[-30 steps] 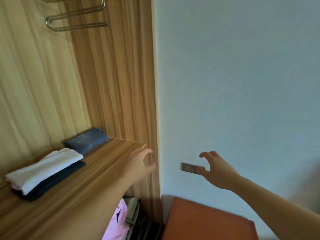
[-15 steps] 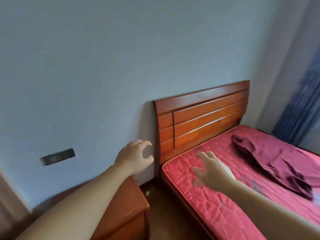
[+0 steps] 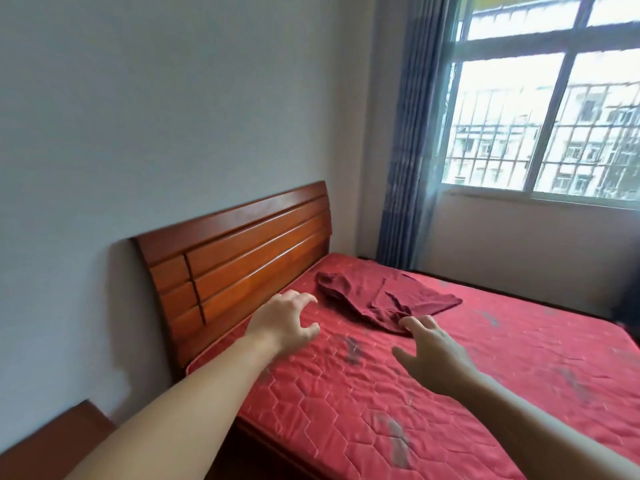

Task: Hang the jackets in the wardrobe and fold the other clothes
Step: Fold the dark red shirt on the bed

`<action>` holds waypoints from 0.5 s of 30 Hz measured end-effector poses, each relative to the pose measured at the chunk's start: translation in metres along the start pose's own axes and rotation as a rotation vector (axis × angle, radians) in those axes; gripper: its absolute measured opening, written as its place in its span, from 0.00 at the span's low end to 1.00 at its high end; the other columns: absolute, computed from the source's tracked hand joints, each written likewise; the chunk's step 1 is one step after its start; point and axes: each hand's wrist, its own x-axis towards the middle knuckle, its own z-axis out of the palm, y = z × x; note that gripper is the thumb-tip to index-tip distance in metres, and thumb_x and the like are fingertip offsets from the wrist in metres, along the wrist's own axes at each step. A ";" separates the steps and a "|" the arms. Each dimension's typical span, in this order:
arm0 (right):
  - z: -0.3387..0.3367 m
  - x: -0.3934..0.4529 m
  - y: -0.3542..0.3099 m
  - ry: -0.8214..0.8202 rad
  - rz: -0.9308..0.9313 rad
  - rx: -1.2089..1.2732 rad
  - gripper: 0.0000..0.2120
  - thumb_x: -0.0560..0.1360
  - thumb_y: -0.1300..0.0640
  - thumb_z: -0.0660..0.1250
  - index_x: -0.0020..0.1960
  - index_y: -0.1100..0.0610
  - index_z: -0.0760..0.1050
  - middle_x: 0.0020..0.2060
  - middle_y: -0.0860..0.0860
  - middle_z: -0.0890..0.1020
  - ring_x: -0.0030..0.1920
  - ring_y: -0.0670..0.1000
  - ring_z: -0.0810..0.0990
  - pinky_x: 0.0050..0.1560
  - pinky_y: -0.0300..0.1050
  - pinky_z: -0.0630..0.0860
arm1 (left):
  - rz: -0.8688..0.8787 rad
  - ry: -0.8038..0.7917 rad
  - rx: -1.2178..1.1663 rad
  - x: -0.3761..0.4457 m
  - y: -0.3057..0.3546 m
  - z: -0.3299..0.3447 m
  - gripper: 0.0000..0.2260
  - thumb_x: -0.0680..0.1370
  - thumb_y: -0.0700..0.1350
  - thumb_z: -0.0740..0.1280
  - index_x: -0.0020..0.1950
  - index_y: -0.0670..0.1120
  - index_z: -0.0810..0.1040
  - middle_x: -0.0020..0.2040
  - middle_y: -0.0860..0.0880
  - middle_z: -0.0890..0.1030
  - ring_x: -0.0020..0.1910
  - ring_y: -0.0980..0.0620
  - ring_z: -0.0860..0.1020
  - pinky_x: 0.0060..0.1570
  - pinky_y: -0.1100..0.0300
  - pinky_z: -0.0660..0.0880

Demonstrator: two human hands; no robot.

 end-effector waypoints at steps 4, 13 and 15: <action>-0.005 -0.014 0.046 -0.008 0.065 0.006 0.27 0.75 0.40 0.63 0.71 0.48 0.63 0.65 0.49 0.70 0.63 0.53 0.72 0.55 0.47 0.75 | 0.052 -0.059 0.028 0.014 0.042 0.025 0.24 0.75 0.58 0.64 0.70 0.55 0.70 0.67 0.51 0.74 0.65 0.50 0.71 0.60 0.51 0.73; 0.023 0.056 0.089 -0.074 0.133 -0.032 0.27 0.76 0.39 0.62 0.71 0.46 0.62 0.68 0.47 0.67 0.64 0.50 0.72 0.55 0.47 0.76 | 0.054 -0.137 0.034 0.101 0.018 0.086 0.24 0.74 0.59 0.63 0.70 0.57 0.69 0.65 0.53 0.74 0.64 0.51 0.71 0.59 0.53 0.73; 0.034 0.087 0.093 -0.074 0.160 -0.045 0.27 0.76 0.39 0.62 0.72 0.46 0.62 0.70 0.47 0.66 0.65 0.50 0.72 0.56 0.48 0.75 | 0.025 -0.149 -0.025 0.135 0.001 0.105 0.23 0.74 0.58 0.63 0.69 0.57 0.70 0.65 0.53 0.74 0.64 0.52 0.71 0.58 0.54 0.73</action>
